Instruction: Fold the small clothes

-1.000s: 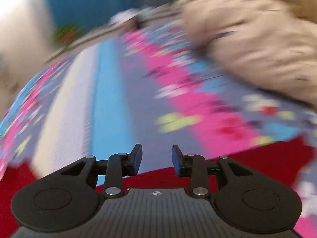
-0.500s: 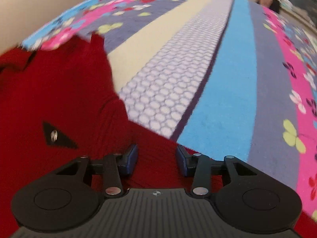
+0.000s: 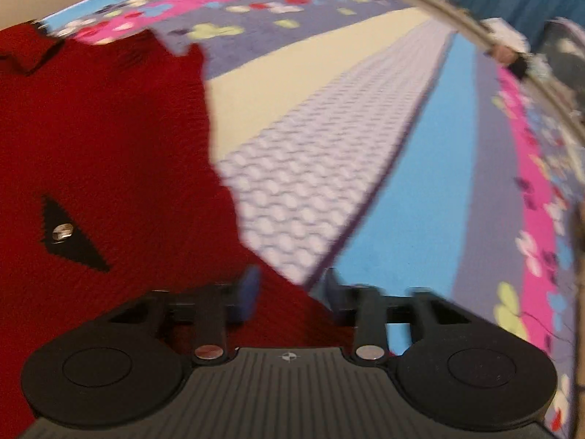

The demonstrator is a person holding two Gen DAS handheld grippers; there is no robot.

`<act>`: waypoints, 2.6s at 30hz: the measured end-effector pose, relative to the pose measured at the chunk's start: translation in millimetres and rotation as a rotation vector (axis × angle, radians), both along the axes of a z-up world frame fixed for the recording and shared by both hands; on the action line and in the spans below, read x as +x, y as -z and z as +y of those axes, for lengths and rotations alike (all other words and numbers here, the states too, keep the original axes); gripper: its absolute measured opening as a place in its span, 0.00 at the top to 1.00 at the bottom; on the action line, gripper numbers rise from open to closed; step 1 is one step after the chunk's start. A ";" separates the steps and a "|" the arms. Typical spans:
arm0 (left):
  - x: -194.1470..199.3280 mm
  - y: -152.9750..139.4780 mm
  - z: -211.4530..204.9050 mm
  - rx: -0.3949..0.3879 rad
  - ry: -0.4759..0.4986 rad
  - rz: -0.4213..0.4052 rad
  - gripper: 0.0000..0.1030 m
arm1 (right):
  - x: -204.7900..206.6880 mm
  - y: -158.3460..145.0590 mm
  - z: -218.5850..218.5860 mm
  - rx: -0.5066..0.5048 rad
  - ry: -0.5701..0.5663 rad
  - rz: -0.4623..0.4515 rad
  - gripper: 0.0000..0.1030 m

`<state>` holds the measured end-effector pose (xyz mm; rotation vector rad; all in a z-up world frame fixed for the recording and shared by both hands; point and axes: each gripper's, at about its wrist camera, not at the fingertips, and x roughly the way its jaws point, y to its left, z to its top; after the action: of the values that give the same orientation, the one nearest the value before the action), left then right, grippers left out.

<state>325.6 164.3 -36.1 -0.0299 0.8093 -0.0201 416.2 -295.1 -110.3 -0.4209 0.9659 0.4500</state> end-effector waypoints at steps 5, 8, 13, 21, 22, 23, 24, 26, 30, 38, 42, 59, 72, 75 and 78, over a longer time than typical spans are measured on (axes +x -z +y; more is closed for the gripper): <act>0.7 -0.9 1.5 -0.008 -0.001 -0.003 0.74 | 4.2 -1.4 -2.2 0.024 -0.020 0.038 0.82; 0.1 -0.1 0.5 -0.005 0.004 0.001 0.74 | 5.6 -3.6 -4.3 0.038 -0.026 0.045 0.81; -0.3 0.5 0.0 -0.003 0.004 0.001 0.74 | 24.7 -4.2 -25.2 0.114 0.016 0.136 0.47; 3.2 5.9 -0.5 0.012 0.004 0.013 0.73 | 33.6 1.8 -10.9 0.079 -0.140 0.249 0.50; 4.0 6.8 -0.8 0.014 0.005 0.016 0.73 | 32.3 0.8 -10.9 0.084 -0.146 0.240 0.64; 4.6 7.3 -0.9 0.015 0.008 0.018 0.73 | 28.6 -2.8 -10.7 0.097 -0.163 0.223 0.85; 4.9 7.6 -1.2 0.015 0.010 0.017 0.73 | 25.3 -6.2 -10.6 0.109 -0.171 0.212 0.86; 4.8 7.4 -0.8 0.018 0.013 0.015 0.73 | 20.8 -13.4 -18.0 0.144 -0.161 0.193 0.90; 4.2 6.4 2.5 0.015 0.003 0.012 0.73 | 26.1 -44.7 -64.7 0.292 0.034 -0.022 0.91; 4.6 8.8 -1.2 0.017 0.019 0.024 0.73 | 3.6 -17.0 -38.6 0.079 0.264 -0.228 0.83; 4.7 10.8 2.7 -0.007 0.000 0.032 0.70 | -18.9 -15.7 -46.8 0.183 0.408 -0.248 0.76; 22.0 20.9 35.3 -0.223 -0.116 0.044 0.39 | -178.9 -76.1 2.6 0.326 0.505 -0.235 0.45; 25.2 29.1 64.4 -0.307 -0.298 -0.006 0.46 | -209.5 -10.6 75.4 0.067 0.403 -0.046 0.30; 24.0 23.2 64.9 -0.304 -0.295 -0.046 0.80 | -202.1 -13.2 74.0 0.097 0.435 -0.028 0.29; 16.8 4.5 48.8 -0.187 -0.294 -0.106 0.88 | -196.9 -12.3 73.0 0.104 0.446 -0.035 0.29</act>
<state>342.4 213.1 -40.6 -0.3220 0.6886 0.1796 219.3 -222.1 -98.0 -0.1107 0.9646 0.0872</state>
